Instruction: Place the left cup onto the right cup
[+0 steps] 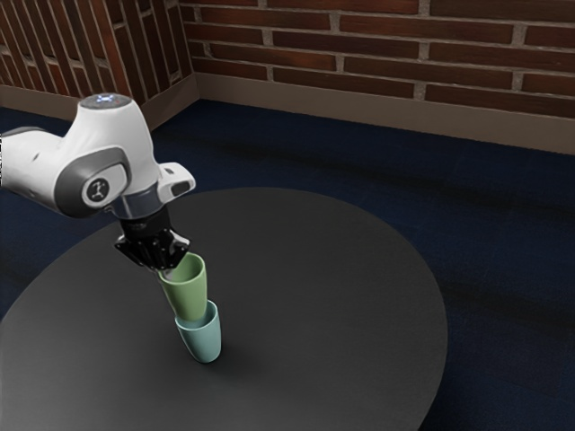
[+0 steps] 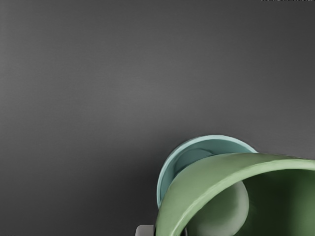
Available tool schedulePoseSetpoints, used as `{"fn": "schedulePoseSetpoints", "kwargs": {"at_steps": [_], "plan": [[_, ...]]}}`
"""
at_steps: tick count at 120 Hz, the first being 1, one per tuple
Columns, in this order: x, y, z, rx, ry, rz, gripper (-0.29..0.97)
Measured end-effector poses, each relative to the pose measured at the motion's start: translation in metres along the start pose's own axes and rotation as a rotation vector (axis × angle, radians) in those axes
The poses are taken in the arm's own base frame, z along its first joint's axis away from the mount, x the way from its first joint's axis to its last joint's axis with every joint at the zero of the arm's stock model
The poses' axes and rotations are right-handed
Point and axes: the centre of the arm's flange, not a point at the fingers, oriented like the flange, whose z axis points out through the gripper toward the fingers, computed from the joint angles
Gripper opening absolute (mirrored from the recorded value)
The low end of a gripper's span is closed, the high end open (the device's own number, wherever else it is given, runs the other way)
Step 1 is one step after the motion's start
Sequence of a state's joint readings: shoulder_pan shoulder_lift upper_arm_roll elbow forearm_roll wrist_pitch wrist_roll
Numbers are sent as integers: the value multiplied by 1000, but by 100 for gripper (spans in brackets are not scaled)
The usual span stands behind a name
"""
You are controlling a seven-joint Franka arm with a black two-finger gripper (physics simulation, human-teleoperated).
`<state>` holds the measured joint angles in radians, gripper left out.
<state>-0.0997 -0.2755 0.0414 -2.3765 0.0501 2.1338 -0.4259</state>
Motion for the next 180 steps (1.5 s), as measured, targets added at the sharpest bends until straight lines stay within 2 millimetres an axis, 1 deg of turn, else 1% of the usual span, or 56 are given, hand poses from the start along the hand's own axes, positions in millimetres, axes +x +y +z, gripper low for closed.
{"fn": "schedulePoseSetpoints", "kwargs": {"at_steps": [46,100,112,132,143,159,180], "plan": [[5,3,8,-5,6,-18,-11],[-3,1,31,0,-22,-33,-11],[-4,1,33,-1,-20,-35,-11],[-3,1,32,-9,-16,-36,26],[-3,1,30,-12,-12,-35,41],[-3,1,28,-14,-9,-34,53],[-4,0,22,-18,-1,-32,62]]}}
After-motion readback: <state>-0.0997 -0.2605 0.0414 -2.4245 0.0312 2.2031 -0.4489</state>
